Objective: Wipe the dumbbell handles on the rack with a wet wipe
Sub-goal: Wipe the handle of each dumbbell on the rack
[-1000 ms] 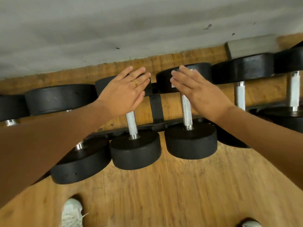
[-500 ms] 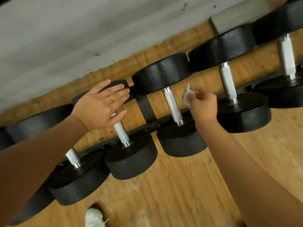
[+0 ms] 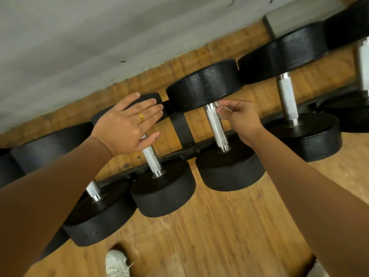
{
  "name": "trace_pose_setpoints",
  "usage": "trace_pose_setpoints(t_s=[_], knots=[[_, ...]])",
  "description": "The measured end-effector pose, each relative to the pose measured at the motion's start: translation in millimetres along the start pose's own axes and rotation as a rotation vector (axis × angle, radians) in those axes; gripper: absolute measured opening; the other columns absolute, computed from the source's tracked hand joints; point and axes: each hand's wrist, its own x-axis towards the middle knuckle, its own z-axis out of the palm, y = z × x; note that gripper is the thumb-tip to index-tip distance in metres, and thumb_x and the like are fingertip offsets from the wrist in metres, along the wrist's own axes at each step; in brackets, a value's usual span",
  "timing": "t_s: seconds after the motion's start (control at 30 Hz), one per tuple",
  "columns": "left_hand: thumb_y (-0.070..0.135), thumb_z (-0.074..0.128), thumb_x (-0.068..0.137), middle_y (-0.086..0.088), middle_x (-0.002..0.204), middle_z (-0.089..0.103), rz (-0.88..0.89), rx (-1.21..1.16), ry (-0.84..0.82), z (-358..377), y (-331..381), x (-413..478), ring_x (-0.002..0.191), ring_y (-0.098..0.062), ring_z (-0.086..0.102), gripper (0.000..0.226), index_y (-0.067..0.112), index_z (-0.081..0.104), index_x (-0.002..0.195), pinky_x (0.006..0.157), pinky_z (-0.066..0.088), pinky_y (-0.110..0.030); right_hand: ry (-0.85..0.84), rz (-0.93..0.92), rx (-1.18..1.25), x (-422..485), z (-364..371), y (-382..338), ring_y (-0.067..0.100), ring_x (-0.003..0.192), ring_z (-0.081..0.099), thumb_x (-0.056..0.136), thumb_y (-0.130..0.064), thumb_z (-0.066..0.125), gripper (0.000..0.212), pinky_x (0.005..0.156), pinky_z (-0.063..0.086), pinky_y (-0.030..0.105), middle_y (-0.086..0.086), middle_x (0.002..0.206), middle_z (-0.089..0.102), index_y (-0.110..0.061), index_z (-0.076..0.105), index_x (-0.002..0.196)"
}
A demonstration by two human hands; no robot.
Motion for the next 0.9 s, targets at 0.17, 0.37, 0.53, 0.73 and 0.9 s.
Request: trace_pose_setpoints(t_s=[0.17,0.37,0.53,0.73,0.9], knots=[[0.04,0.05,0.106,-0.016,0.139,0.064,-0.002,-0.006,0.017,1.2,-1.2,0.6,0.134,-0.031,0.058,0.051,0.002,0.063,0.137,0.118,0.038,-0.054,0.076,-0.045,-0.091,5.5,3.5,-1.1,0.008,0.096,0.07,0.095,-0.008,0.066,0.019,0.094,0.054,0.028,-0.007,0.094,0.075,-0.024,0.075,0.09],[0.041,0.049,0.106,-0.015,0.139,0.064,-0.002,-0.01,0.006,1.8,0.3,-0.3,0.135,-0.03,0.057,0.051,0.002,0.062,0.137,0.118,0.037,-0.053,0.018,0.036,-0.073,-13.9,-11.7,17.3,0.006,0.106,0.067,0.093,-0.005,0.067,0.024,0.105,0.05,0.031,-0.01,0.102,0.073,-0.028,0.073,0.093],[0.041,0.048,0.106,-0.015,0.139,0.064,-0.003,-0.005,0.015,2.3,0.2,1.5,0.134,-0.03,0.057,0.052,0.002,0.062,0.138,0.118,0.037,-0.053,0.028,0.029,-0.057,9.1,-4.7,0.0,0.01,0.1,0.069,0.093,-0.006,0.068,0.017,0.099,0.052,0.031,-0.003,0.098,0.075,-0.022,0.075,0.093],[0.041,0.046,0.107,-0.015,0.14,0.063,-0.005,-0.009,-0.008,1.0,0.6,0.7,0.136,-0.03,0.056,0.052,0.002,0.062,0.138,0.12,0.035,-0.052,-0.003,0.052,-0.116,-9.6,-11.5,4.9,0.005,0.102,0.067,0.093,-0.006,0.068,0.023,0.093,0.054,0.023,-0.012,0.098,0.072,-0.028,0.071,0.09],[0.04,0.047,0.107,-0.015,0.14,0.064,-0.008,-0.003,0.004,0.2,1.6,2.7,0.136,-0.029,0.056,0.051,0.003,0.062,0.138,0.12,0.035,-0.052,0.013,0.08,-0.152,7.9,-7.7,-13.0,0.007,0.09,0.065,0.093,-0.005,0.068,0.018,0.082,0.052,0.026,-0.005,0.092,0.071,-0.022,0.071,0.086]])
